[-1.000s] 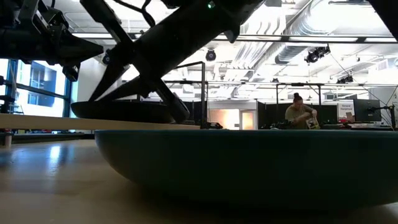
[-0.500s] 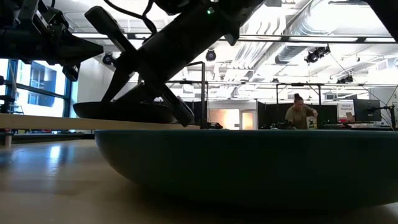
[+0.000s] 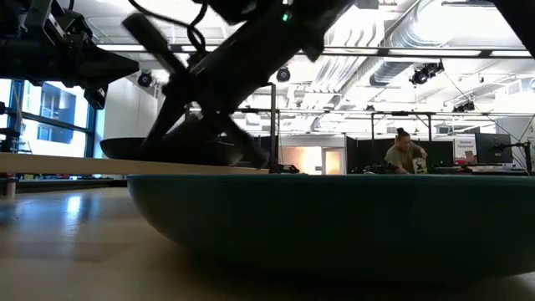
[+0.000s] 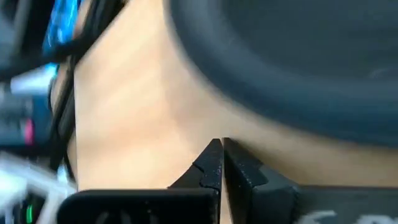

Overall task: Place and stack plates onto a shelf
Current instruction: Put the black plate on the shelf, then put the light blue plate on the shelf

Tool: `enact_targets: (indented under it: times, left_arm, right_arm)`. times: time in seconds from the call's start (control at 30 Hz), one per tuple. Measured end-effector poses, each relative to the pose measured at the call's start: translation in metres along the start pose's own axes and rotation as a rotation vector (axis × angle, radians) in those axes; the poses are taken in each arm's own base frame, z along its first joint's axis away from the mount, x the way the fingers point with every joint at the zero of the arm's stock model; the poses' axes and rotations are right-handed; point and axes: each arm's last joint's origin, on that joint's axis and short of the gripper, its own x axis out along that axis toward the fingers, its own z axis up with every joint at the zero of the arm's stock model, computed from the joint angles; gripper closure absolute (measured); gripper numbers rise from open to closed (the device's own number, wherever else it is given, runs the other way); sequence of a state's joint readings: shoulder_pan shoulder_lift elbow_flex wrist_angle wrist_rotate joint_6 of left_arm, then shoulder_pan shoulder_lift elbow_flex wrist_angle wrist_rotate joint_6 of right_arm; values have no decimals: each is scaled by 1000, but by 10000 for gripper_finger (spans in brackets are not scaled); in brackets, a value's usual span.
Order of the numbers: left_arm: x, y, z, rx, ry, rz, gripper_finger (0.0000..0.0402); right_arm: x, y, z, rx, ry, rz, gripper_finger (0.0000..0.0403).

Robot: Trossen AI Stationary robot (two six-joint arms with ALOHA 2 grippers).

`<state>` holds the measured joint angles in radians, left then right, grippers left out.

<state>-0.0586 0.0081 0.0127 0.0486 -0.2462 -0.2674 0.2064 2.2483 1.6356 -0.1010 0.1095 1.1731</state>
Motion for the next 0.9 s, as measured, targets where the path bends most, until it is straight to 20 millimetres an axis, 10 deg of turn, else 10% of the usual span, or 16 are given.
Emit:
enact_targets:
  times: [0.43, 0.9]
  left_arm:
    - [0, 0, 0, 0, 0, -1, 401]
    - [0, 0, 0, 0, 0, 0, 401]
  right_arm:
    - [-94, 15, -21, -468, 206, -261, 403]
    - [-200, -79, -54, -214, -7, -27, 403]
